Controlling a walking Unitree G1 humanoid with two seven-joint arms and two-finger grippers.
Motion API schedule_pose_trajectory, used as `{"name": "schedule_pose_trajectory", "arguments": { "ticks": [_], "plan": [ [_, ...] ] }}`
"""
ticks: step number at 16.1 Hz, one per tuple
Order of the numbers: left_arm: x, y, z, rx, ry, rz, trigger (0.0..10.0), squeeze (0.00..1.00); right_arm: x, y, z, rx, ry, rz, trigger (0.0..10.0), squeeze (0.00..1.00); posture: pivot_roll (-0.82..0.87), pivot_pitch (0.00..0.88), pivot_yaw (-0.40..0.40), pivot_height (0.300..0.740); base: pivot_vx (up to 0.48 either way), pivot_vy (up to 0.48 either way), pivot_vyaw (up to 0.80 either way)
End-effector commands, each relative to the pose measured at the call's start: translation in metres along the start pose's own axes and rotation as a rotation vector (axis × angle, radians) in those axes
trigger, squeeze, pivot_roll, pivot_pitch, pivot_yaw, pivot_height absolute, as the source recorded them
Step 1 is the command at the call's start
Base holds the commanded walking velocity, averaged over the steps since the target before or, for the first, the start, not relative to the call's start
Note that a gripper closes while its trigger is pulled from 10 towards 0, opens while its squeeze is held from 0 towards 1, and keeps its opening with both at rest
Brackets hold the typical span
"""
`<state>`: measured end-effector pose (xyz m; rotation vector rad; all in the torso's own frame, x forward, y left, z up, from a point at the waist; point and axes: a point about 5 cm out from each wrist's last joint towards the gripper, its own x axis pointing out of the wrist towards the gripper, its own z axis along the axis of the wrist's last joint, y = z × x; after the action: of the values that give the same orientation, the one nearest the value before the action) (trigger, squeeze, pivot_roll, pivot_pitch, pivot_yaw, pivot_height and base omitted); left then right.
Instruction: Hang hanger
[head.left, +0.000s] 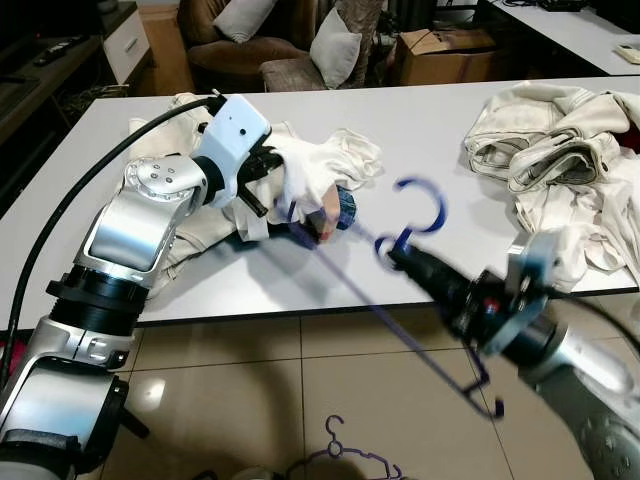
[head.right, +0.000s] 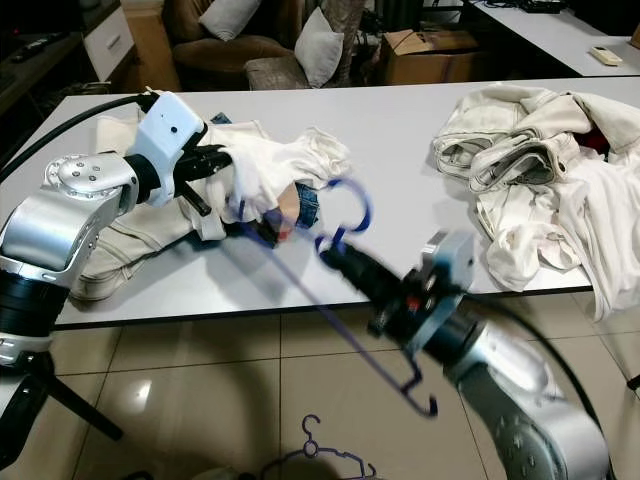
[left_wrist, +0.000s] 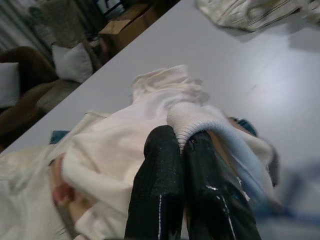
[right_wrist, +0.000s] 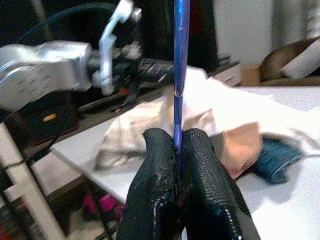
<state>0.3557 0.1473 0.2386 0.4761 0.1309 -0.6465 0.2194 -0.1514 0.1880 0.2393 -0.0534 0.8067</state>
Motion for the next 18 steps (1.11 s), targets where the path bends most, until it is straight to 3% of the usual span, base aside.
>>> {"name": "schedule_pose_trajectory", "arguments": {
  "ticks": [1,7,11,13,15,17,18],
  "plan": [
    [0.0,-0.003,0.007,-0.006,-0.024,-0.03,0.0,0.0,0.001,-0.003,0.004,-0.006,-0.025,-0.018,10.0,0.0,-0.14,0.0,0.029,0.74,0.0,0.0,0.0],
    [0.004,-0.015,0.009,-0.04,-0.033,-0.08,0.0,0.0,0.012,-0.001,0.001,0.022,-0.042,0.007,10.0,0.0,-0.14,0.0,0.021,0.74,0.0,0.0,0.0],
    [0.001,-0.01,0.009,-0.036,-0.022,-0.065,0.0,0.0,0.013,-0.029,0.004,-0.021,-0.116,-0.317,10.0,0.0,-0.14,0.0,0.021,0.74,0.0,0.0,0.0],
    [-0.002,-0.005,0.011,-0.035,-0.03,-0.064,0.0,0.0,0.012,-0.039,0.015,-0.007,-0.187,-0.387,10.0,0.0,-0.15,0.0,0.026,0.74,0.0,0.0,0.0],
    [-0.005,-0.008,0.021,-0.06,-0.099,-0.12,0.0,0.0,0.016,-0.041,0.021,-0.034,-0.203,-0.39,10.0,0.0,-0.15,0.0,0.024,0.74,0.0,0.0,0.0],
    [-0.008,-0.011,0.043,-0.155,-0.242,-0.159,0.0,0.0,0.023,-0.035,0.027,-0.041,-0.23,-0.348,10.0,0.0,-0.14,0.0,0.017,0.74,0.0,0.0,0.0],
    [-0.008,-0.012,0.045,-0.171,-0.262,-0.159,0.0,0.0,0.024,-0.034,0.026,-0.036,-0.224,-0.344,10.0,0.0,-0.14,0.0,0.016,0.74,0.0,0.0,0.0]
  ]
}}
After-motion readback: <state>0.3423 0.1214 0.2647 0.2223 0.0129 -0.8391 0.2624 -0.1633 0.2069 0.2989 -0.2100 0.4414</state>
